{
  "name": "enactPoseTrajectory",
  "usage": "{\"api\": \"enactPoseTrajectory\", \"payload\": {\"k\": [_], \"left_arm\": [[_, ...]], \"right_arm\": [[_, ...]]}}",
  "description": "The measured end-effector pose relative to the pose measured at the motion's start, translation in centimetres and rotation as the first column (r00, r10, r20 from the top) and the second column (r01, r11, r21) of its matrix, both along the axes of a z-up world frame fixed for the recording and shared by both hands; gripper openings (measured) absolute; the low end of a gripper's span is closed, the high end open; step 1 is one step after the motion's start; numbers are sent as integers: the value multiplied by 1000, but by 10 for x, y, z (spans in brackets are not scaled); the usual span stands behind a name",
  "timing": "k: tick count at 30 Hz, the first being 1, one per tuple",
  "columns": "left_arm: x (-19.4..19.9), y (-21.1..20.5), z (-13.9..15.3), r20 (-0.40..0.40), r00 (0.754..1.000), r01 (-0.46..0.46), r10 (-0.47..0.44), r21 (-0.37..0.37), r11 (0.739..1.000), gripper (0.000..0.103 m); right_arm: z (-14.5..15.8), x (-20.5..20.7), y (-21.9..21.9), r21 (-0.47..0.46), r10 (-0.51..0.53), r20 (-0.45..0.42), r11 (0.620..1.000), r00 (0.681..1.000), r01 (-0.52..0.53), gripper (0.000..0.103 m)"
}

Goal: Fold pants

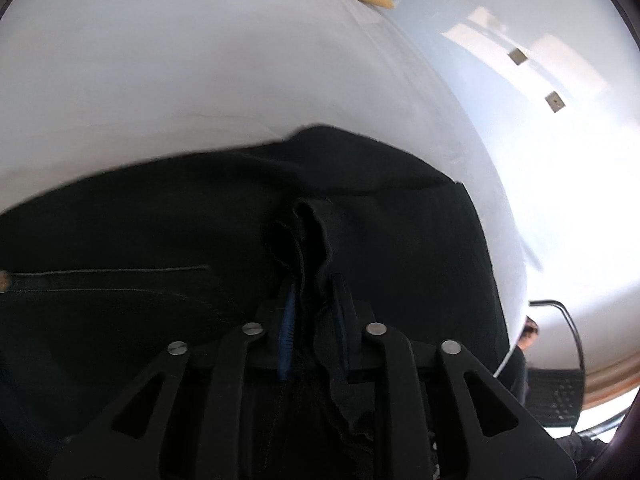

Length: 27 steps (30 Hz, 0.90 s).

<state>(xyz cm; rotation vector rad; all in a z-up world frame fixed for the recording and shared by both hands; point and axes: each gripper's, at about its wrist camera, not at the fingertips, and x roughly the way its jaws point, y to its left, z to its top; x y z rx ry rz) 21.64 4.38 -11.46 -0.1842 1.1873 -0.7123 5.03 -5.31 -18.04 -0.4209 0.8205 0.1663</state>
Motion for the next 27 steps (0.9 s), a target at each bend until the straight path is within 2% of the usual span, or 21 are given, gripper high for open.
{"api": "enactPoseTrajectory", "payload": {"k": [1,3,7,10,14,16,18,20,23,25,27], "left_arm": [[-2,6,7,43,999,-30,28,31,999,18],[-7,15,22,114,990,-88,78,84,993,18],[-29,14,48,262,959,-152,107,161,975,18],[-61,-8,52,344,938,-123,43,214,969,18],[-96,-44,32,356,931,-33,-77,294,955,18],[-109,-57,9,327,938,-13,-117,370,929,18],[-123,-57,2,382,916,-32,-122,374,927,19],[-128,-56,0,385,916,-39,-117,375,926,20],[-129,-59,0,372,922,-40,-108,369,928,20],[-127,-60,1,369,923,-41,-106,370,928,20],[-124,-56,1,366,925,-47,-99,369,928,20]], "right_arm": [[0,-3,-6,20,2,-4,1000,1000,-2,30],[0,-5,-20,74,3,-21,997,1000,-1,43],[16,-19,-69,305,3,-91,952,996,24,45],[31,-24,-128,510,-33,-143,854,989,102,45],[41,-12,-212,662,-139,-203,710,969,241,39],[44,-3,-248,707,-162,-229,650,960,278,39],[43,11,-279,727,-168,-253,617,953,302,39],[38,28,-304,741,-179,-268,590,947,321,39],[14,61,-344,795,-159,-358,464,920,390,34],[-4,78,-354,814,-148,-399,398,905,424,33],[-26,98,-363,817,-155,-433,349,888,459,33]]}}
